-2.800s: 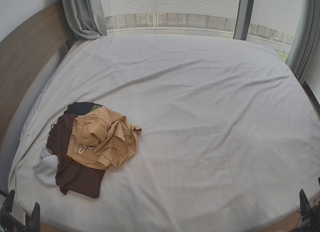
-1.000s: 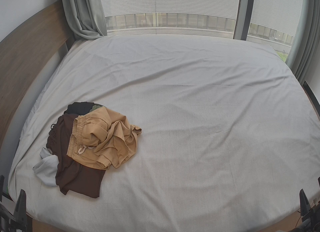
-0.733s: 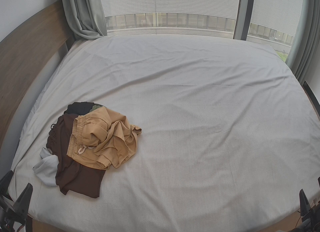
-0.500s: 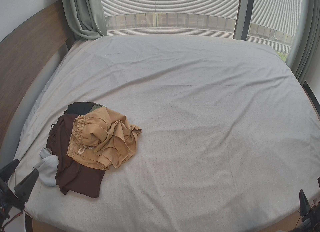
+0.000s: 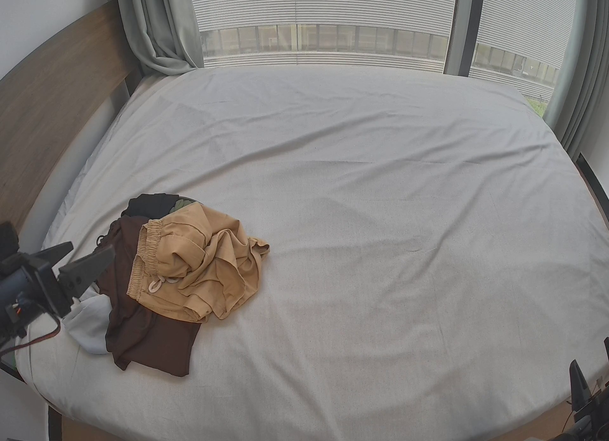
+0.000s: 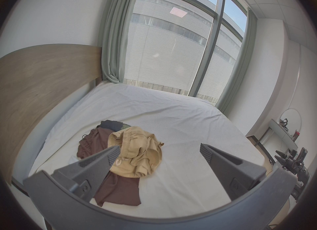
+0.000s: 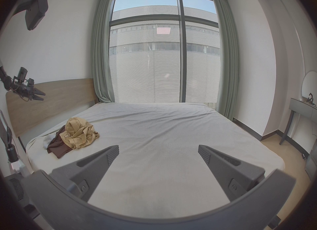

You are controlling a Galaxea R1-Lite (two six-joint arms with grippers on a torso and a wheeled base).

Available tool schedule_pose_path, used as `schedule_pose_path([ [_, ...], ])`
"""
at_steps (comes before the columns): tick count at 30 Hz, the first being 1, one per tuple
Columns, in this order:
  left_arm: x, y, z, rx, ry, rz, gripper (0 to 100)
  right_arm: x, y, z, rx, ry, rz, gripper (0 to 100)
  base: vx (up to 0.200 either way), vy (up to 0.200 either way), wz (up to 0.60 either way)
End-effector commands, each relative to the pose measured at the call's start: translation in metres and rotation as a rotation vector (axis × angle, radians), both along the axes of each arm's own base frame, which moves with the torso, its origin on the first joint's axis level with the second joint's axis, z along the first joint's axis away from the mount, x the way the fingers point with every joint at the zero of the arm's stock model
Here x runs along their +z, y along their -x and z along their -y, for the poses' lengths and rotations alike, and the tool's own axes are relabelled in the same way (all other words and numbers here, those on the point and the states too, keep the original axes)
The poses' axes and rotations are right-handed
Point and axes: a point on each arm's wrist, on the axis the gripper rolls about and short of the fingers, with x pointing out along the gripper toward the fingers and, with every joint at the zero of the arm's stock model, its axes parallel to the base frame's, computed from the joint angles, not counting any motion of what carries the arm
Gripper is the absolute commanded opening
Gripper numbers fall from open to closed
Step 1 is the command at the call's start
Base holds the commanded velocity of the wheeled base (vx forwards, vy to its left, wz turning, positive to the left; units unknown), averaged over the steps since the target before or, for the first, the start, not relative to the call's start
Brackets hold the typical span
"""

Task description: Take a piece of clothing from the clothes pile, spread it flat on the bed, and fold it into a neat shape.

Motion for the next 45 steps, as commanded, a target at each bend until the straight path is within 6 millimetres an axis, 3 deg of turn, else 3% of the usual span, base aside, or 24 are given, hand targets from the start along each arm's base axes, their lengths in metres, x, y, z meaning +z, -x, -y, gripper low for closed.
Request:
schedule_pose_path([
  [1, -0.004, -0.034, 0.006, -0.039, 0.003, -0.06, 100, -0.005, 0.0, 0.0, -0.001, 0.001, -0.001, 100, 0.0, 0.0, 0.0],
  [8, -0.003, -0.056, 0.009, -0.129, 0.029, -0.089, 100, -0.005, 0.0, 0.0, -0.001, -0.001, -0.001, 100, 0.0, 0.0, 0.0],
  [23, -0.038, -0.116, -0.007, -0.049, 0.072, -0.152, 100, -0.005, 0.0, 0.0, -0.001, 0.001, -0.001, 100, 0.0, 0.0, 0.0],
  [45, -0.075, -0.159, -0.038, -0.02, 0.211, -0.243, 100, -0.005, 0.0, 0.0, -0.001, -0.001, -0.001, 100, 0.0, 0.0, 0.0],
])
